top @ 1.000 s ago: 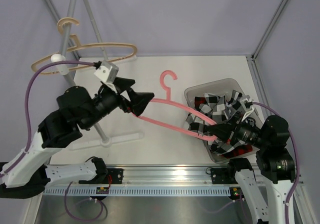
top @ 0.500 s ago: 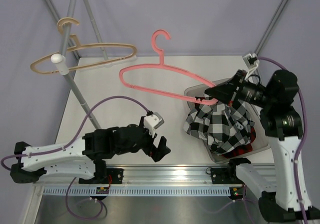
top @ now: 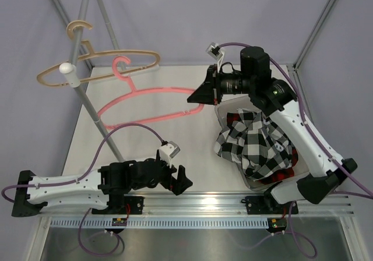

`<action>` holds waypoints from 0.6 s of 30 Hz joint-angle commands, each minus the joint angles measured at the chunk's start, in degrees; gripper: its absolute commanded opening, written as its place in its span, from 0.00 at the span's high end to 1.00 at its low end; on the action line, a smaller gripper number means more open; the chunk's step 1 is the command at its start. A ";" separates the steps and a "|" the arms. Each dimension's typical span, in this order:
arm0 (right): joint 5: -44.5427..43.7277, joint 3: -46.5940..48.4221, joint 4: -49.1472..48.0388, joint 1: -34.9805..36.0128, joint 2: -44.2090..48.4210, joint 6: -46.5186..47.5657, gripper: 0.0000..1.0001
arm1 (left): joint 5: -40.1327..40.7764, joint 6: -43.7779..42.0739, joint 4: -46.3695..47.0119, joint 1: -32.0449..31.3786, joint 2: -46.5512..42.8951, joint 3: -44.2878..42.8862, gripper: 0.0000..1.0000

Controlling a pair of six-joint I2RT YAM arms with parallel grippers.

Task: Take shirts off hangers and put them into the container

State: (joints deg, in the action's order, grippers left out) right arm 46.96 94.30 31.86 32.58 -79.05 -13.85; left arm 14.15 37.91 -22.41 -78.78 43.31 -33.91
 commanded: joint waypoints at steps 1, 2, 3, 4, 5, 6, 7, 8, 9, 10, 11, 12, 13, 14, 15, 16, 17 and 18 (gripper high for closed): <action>-1.26 8.69 -3.30 2.31 -5.91 3.65 1.00 | 0.44 2.87 5.80 -0.41 -1.73 1.82 0.01; -1.17 10.97 -2.42 3.45 -7.95 4.09 1.00 | 0.44 2.87 5.80 -0.49 -1.82 1.92 0.01; -1.17 16.65 -1.11 3.98 -10.05 5.40 1.00 | 0.44 2.96 5.80 -0.49 -2.00 2.01 0.01; -1.26 22.36 1.69 5.38 -14.43 6.54 1.00 | 0.52 2.87 5.80 -0.41 -2.17 2.09 0.01; -1.26 22.42 2.94 6.17 -16.64 6.55 1.00 | 0.44 2.96 5.80 -0.41 -2.26 2.18 0.01; -1.69 28.16 4.25 6.97 -18.76 7.42 1.00 | 0.52 2.87 5.89 -0.49 -2.35 2.27 0.01; -1.96 31.00 6.79 7.76 -22.95 7.78 1.00 | 0.61 2.96 5.80 -0.49 -2.53 2.27 0.01; -1.87 33.73 7.77 8.55 -25.00 8.13 1.00 | 0.70 3.05 5.80 -0.58 -2.53 2.36 0.01; -2.48 39.06 8.83 9.95 -26.93 8.31 1.00 | 0.61 3.05 5.45 -0.49 -2.53 2.36 0.01; -2.92 41.46 10.58 10.66 -30.34 8.40 1.00 | 0.61 3.13 5.28 -0.49 -2.44 2.27 0.01; -2.84 43.75 11.12 11.10 -31.77 8.48 1.00 | 0.61 3.31 4.58 -0.58 -2.61 2.27 0.01; -2.75 46.65 11.30 11.89 -32.92 8.22 1.00 | 0.61 3.40 4.14 -0.58 -2.88 2.18 0.01; -2.58 47.54 11.04 12.16 -34.58 7.87 1.00 | 0.96 3.48 3.79 -0.58 -3.14 2.10 0.01; -2.40 48.08 10.60 12.33 -35.21 7.70 1.00 | 1.14 3.66 3.00 -0.58 -3.93 2.09 0.01; -1.79 48.52 10.07 12.51 -35.65 7.35 1.00 | 1.31 3.84 2.73 -0.58 -4.37 2.09 0.01; -1.52 48.78 9.28 12.60 -36.26 7.17 1.00 | 1.49 3.92 2.47 -0.67 -4.81 2.09 0.01; -1.26 49.05 8.84 12.60 -36.53 7.17 1.00 | 1.67 4.01 2.12 -0.58 -5.07 2.18 0.01; -0.13 49.66 7.79 12.60 -36.79 7.08 1.00 | 1.75 4.10 1.94 -0.58 -5.69 2.27 0.01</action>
State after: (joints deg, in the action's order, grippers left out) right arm 43.57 139.61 40.69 45.17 -116.44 -9.41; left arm 14.22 40.84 -21.26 -79.02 39.35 -32.12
